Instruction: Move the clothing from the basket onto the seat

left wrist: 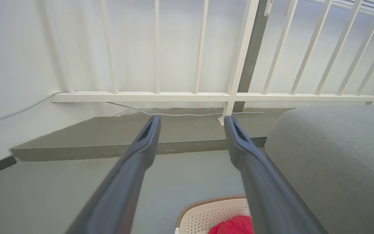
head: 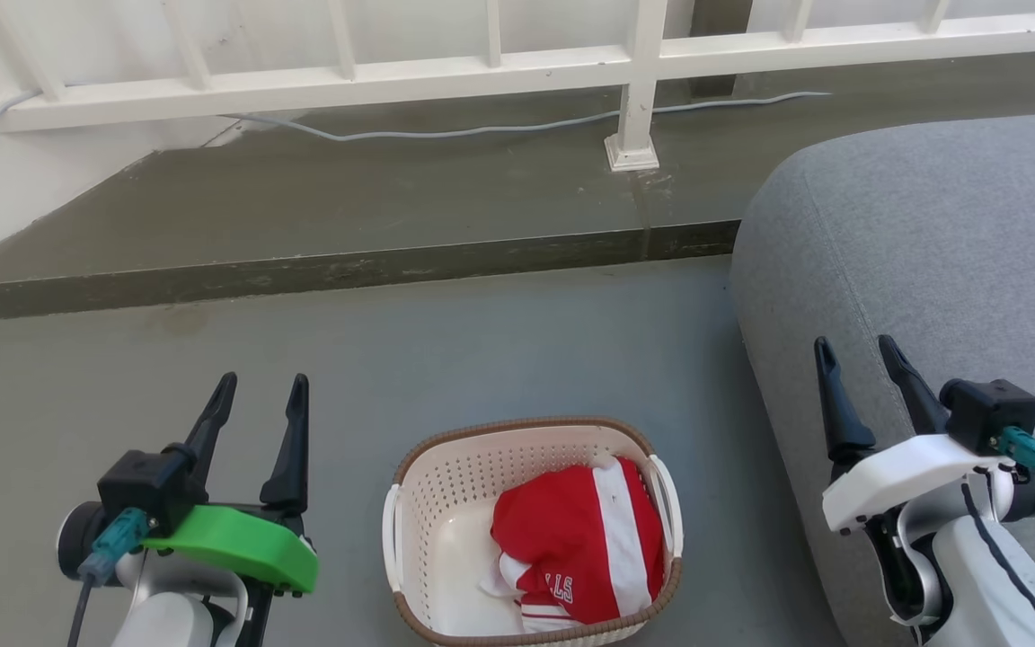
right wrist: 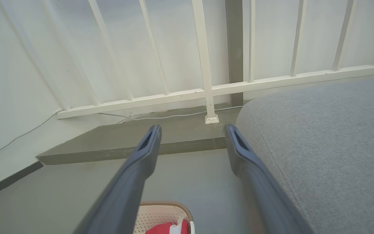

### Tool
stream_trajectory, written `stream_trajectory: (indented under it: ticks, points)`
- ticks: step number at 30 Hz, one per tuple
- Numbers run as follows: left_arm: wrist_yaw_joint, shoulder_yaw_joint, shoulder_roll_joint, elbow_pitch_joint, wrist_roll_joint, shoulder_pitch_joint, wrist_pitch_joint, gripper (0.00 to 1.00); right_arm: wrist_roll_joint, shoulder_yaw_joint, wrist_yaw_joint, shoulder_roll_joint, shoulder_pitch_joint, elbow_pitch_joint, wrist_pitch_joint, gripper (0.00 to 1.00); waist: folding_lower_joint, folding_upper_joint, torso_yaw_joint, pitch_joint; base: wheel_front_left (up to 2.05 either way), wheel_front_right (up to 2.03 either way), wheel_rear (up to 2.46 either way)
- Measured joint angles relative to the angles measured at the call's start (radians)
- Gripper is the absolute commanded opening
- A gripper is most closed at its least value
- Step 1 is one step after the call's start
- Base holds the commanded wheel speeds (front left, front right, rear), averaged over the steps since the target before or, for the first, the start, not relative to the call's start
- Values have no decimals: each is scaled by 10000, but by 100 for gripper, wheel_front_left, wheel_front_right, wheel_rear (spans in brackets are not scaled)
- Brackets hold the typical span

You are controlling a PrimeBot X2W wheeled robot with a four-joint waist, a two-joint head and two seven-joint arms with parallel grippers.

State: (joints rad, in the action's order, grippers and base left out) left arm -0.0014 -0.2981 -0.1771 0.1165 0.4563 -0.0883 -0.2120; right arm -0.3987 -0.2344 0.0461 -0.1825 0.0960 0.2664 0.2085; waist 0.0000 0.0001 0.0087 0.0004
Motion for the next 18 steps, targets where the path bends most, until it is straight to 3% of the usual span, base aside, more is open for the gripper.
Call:
stream_trajectory:
  ticks: [11,18]
  points:
    - [224,-274,6,113,-1104,0,-366,100,1350,-261,178,-4,47,125,410,100,0,0,-33,-4,0,0,0]
    - [282,-247,36,320,-1080,0,-366,100,1444,-228,178,4,196,188,416,100,0,0,-34,-1,0,0,0]
